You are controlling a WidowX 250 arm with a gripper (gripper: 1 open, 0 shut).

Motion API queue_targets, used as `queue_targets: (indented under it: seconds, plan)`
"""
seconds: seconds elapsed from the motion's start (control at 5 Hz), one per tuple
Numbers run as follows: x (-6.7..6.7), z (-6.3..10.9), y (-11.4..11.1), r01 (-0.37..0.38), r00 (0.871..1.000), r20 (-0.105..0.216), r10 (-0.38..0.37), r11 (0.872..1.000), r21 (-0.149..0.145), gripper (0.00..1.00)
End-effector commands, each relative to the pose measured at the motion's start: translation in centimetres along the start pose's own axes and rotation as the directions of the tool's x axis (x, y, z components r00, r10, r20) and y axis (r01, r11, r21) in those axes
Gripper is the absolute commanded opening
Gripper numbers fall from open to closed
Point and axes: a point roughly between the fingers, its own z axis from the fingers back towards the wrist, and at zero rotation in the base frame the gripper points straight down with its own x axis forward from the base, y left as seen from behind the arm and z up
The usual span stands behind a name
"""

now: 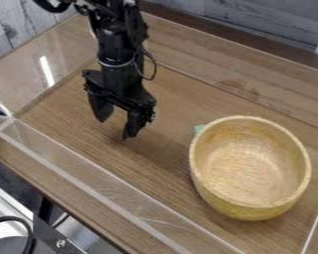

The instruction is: Remove the green block from inside the brown bowl and put it on the table

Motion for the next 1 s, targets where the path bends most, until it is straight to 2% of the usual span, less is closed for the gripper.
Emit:
queue_targets:
  seconds: [0.0, 0.2, 0.4, 0.6, 0.8]
  plan:
    - [0.7, -0.6, 0.5, 0.037, 0.998, 0.048, -0.038, 0.999, 0.018, 1.0]
    - [0.9, -1.8, 0.5, 0.073, 0.994, 0.076, -0.075, 0.997, 0.028, 1.0]
    - [1.5, -1.7, 0.9, 0.065, 0.993, 0.098, -0.065, 0.998, 0.0, 0.0]
    - [1.8, -1.1, 1.3, 0.062, 0.992, 0.109, -0.059, 0.998, -0.029, 0.0]
    - [1.8, -0.6, 2.5, 0.017, 0.988, 0.153, -0.004, 0.996, -0.083, 0.0]
